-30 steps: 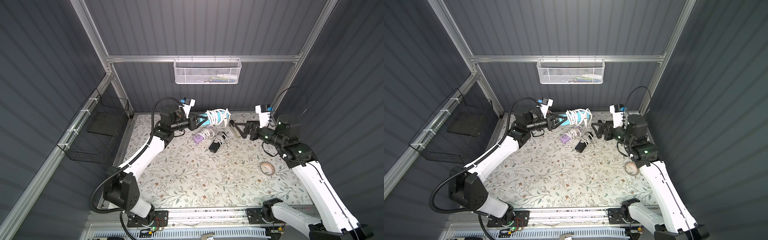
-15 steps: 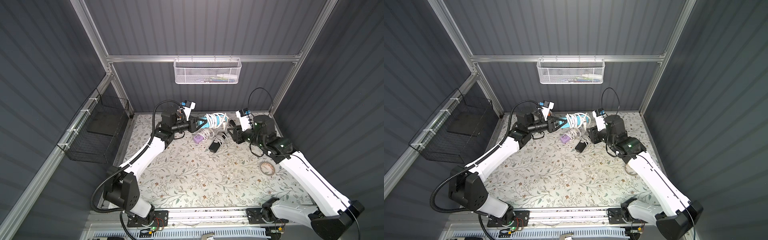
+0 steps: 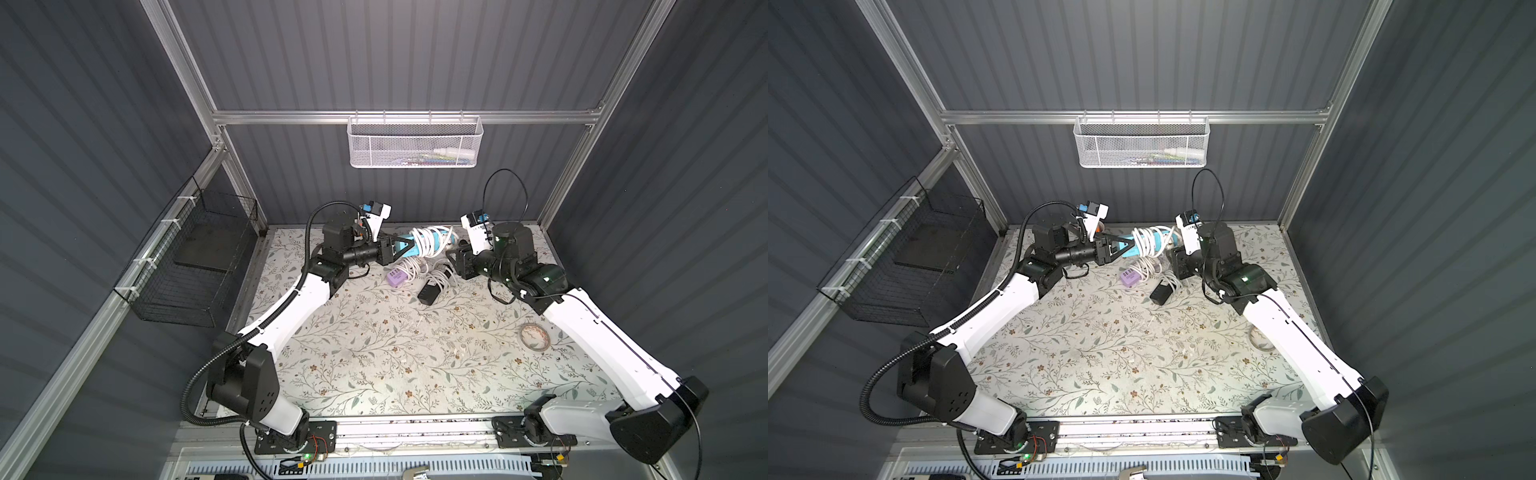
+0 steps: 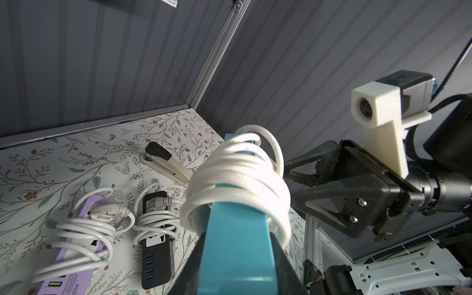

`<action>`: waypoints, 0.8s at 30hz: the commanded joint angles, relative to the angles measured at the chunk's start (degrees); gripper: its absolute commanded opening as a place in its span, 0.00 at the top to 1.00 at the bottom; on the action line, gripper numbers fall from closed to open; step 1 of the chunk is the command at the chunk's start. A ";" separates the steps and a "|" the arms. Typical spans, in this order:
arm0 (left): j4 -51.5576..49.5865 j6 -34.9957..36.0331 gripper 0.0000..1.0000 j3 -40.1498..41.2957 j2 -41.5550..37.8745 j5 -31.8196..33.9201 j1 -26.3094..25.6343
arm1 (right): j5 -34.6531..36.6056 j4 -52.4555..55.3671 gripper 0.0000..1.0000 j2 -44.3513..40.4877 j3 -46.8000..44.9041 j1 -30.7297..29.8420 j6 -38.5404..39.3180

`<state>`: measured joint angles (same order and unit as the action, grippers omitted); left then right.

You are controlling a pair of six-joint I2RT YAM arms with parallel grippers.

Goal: Unwrap the cord wrapped around the power strip
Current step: Unwrap the power cord from the power strip.

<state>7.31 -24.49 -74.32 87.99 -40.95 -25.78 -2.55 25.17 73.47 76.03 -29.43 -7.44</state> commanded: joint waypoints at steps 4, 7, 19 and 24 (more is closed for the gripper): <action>5.52 -1.11 1.00 -0.21 -3.34 -2.28 0.34 | -1.10 -0.91 0.53 1.05 1.61 -0.21 -0.55; 5.91 -1.51 1.00 -0.17 -3.35 -2.37 0.29 | -1.23 -0.79 0.54 1.32 1.45 -0.27 -0.57; 7.43 -2.79 1.00 0.03 -3.30 -3.44 0.30 | -1.06 -1.43 0.62 1.89 1.23 -0.31 -0.96; 7.70 -3.20 1.00 0.04 -3.01 -3.85 0.29 | -0.60 -1.57 0.75 1.89 1.31 -0.34 -0.89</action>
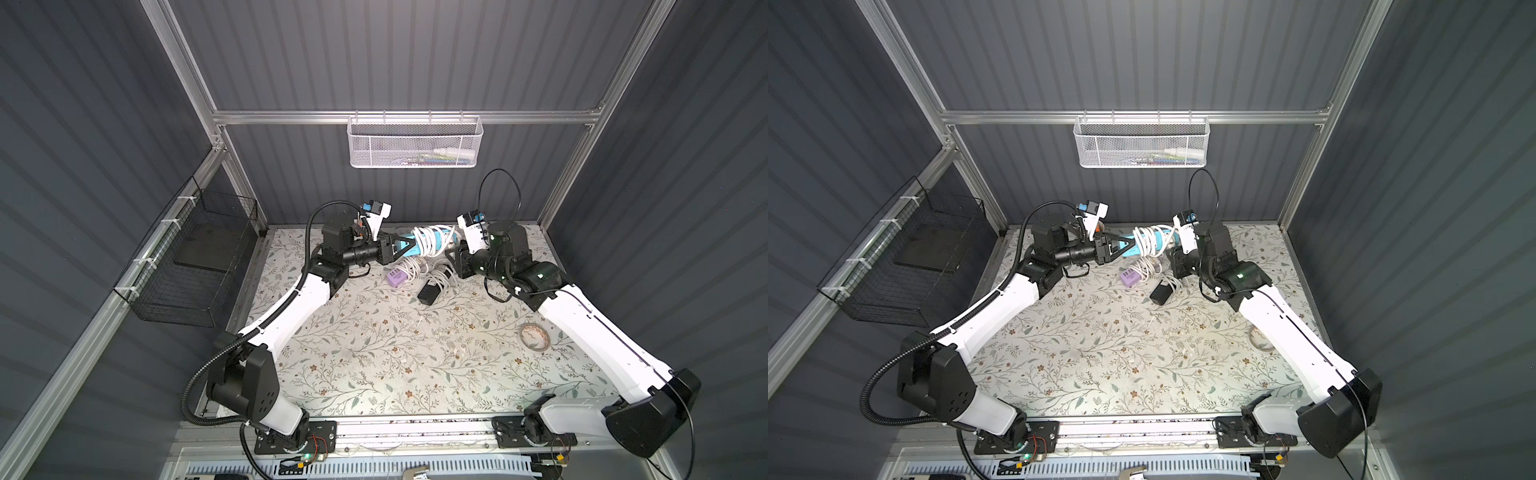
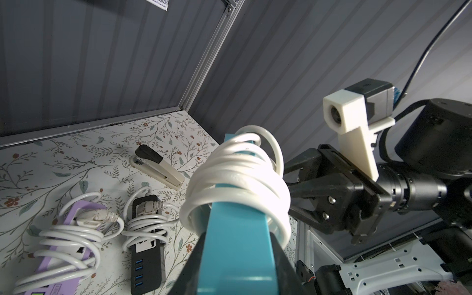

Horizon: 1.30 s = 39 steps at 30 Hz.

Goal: Unwrap the cord wrapped around the power strip
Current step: Unwrap the power cord from the power strip.

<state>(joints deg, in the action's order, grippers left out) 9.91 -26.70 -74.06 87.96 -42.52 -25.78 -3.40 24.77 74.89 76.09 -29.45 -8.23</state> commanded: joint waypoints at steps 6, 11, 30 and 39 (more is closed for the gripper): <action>5.38 -1.26 1.00 -0.07 -2.80 -2.13 0.22 | 0.57 -1.06 1.00 0.80 1.45 -0.26 -0.10; 5.03 -0.81 1.00 -0.01 -2.87 -1.03 0.21 | 2.96 -0.42 1.00 1.21 1.85 -1.87 0.40; 4.06 0.23 1.00 0.37 -3.45 0.52 0.25 | -0.34 0.03 1.00 0.10 3.66 -1.86 -1.58; 3.63 0.58 1.00 0.33 -3.77 1.24 0.23 | -0.49 2.03 1.00 -0.95 2.57 0.55 0.20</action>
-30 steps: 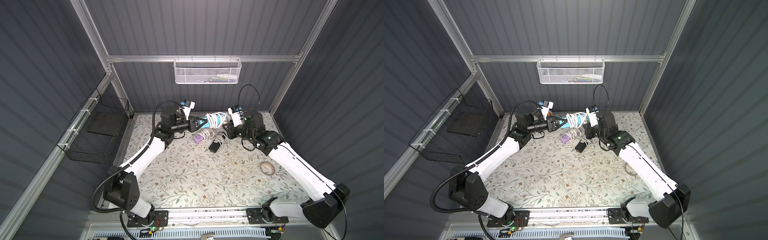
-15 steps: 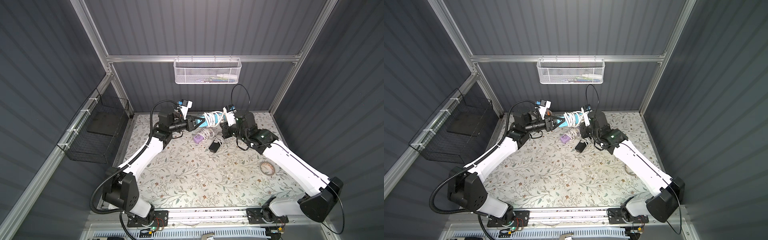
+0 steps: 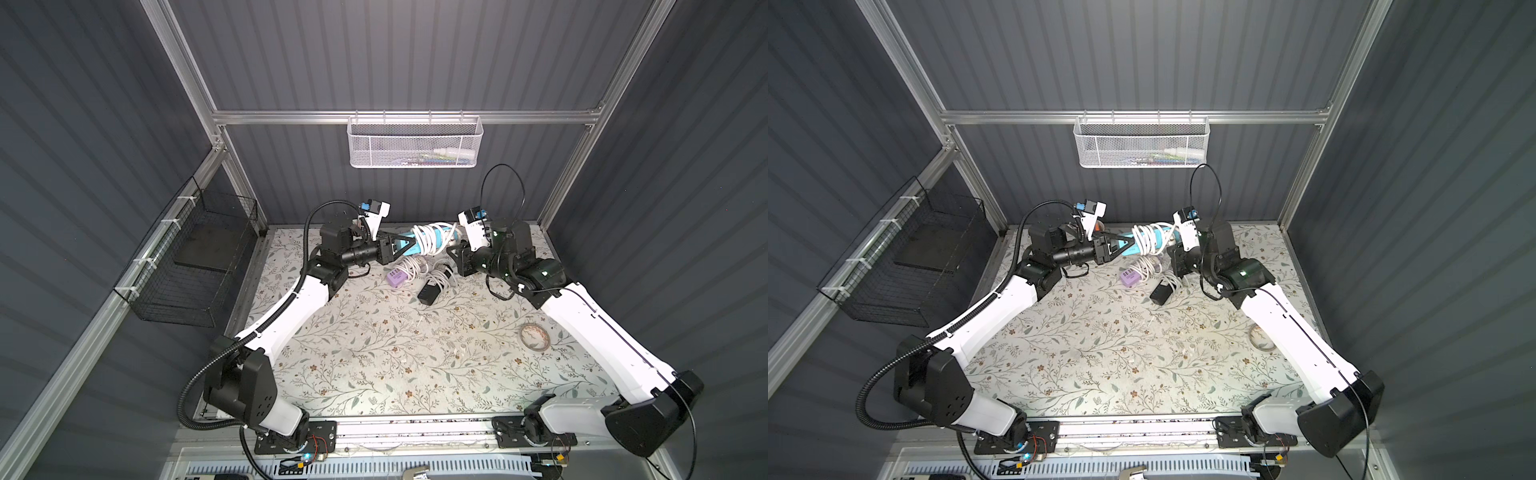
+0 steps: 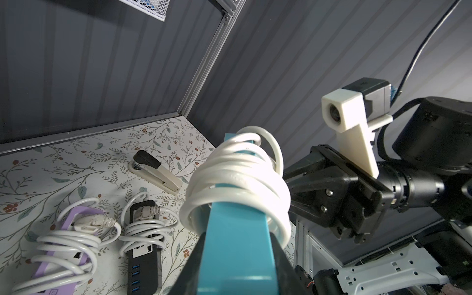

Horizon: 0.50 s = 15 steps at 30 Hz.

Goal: Unwrap the cord wrapped around the power strip
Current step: Unwrap the power cord from the power strip.

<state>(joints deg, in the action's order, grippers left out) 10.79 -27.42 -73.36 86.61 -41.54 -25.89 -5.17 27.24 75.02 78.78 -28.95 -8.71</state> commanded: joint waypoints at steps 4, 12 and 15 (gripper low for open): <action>0.03 3.93 1.00 -0.11 -3.73 5.35 -0.15 | 8.93 -0.62 1.00 0.82 1.28 -6.44 2.34; -5.49 9.77 1.00 -0.11 -5.28 14.88 -2.83 | 15.59 0.12 1.00 5.25 5.67 -14.03 3.12; -5.88 10.18 1.00 -0.12 -5.31 15.15 -2.85 | 13.72 0.23 1.00 3.57 4.71 -12.58 2.51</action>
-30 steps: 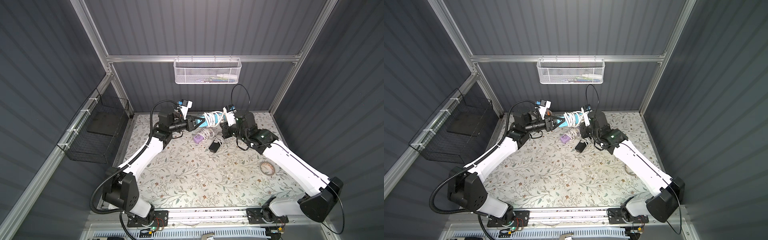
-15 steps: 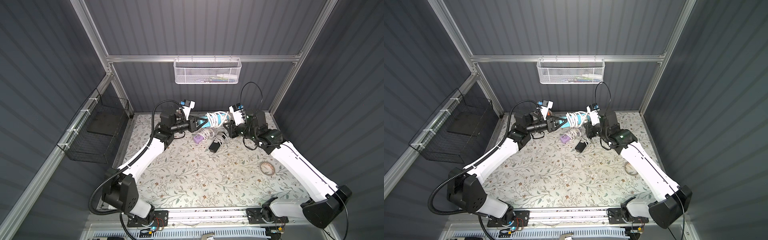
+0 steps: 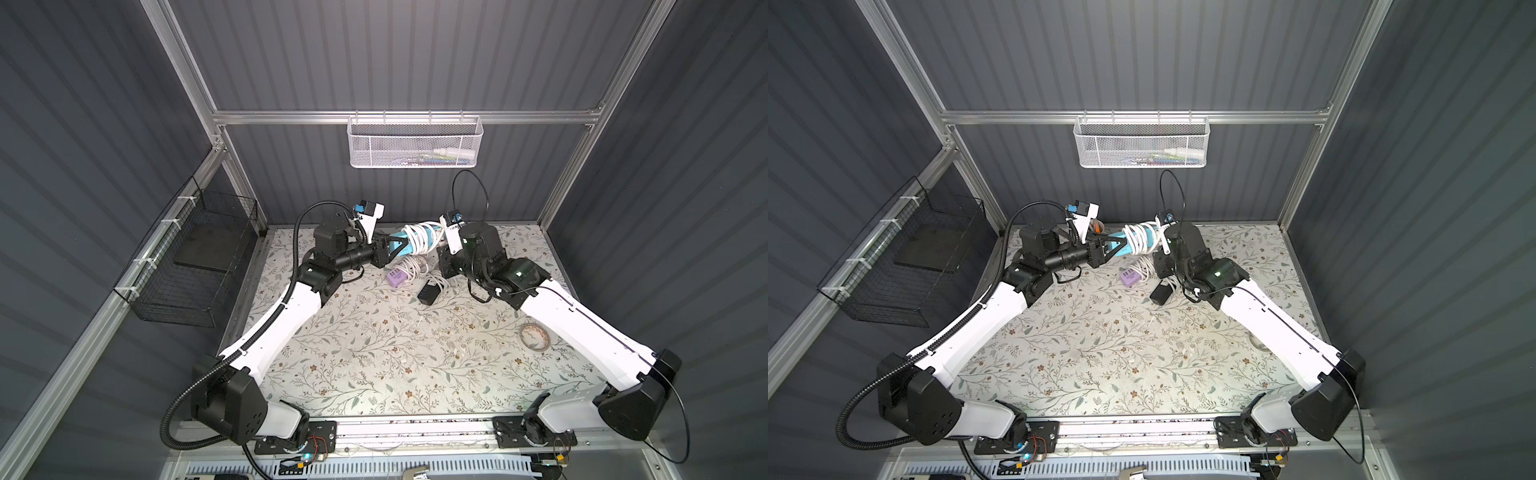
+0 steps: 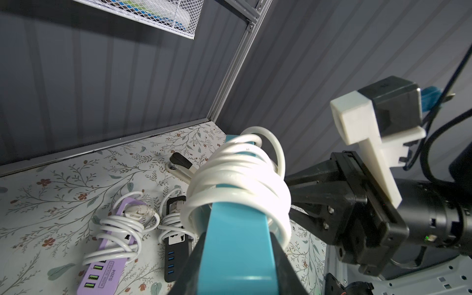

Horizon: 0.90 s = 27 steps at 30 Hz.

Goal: Unwrap the cord wrapped around the power strip
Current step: Unwrap the power cord from the power strip.

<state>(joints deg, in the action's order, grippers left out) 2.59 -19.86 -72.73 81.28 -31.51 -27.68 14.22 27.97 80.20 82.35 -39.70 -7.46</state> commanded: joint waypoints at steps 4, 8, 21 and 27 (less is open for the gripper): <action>2.70 2.30 1.00 -0.64 -0.10 4.29 -0.84 | -16.68 -3.38 1.00 -6.78 -3.71 5.89 -2.28; 3.16 1.84 1.00 -0.73 0.20 3.03 -0.53 | -26.15 -5.38 1.00 -10.71 -7.55 13.18 -4.10; 2.60 1.75 1.00 -0.87 0.50 6.40 -1.35 | -11.19 -3.82 1.00 -5.12 -2.19 -0.69 0.76; 1.96 2.49 1.00 -0.86 0.52 7.96 -1.96 | -8.09 -3.60 1.00 -1.92 1.03 -5.17 1.31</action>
<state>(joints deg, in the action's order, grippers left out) 1.72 -19.40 -72.73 81.03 -29.54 -28.67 13.15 26.52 79.29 80.51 -39.62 -8.64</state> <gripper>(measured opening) 0.329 0.149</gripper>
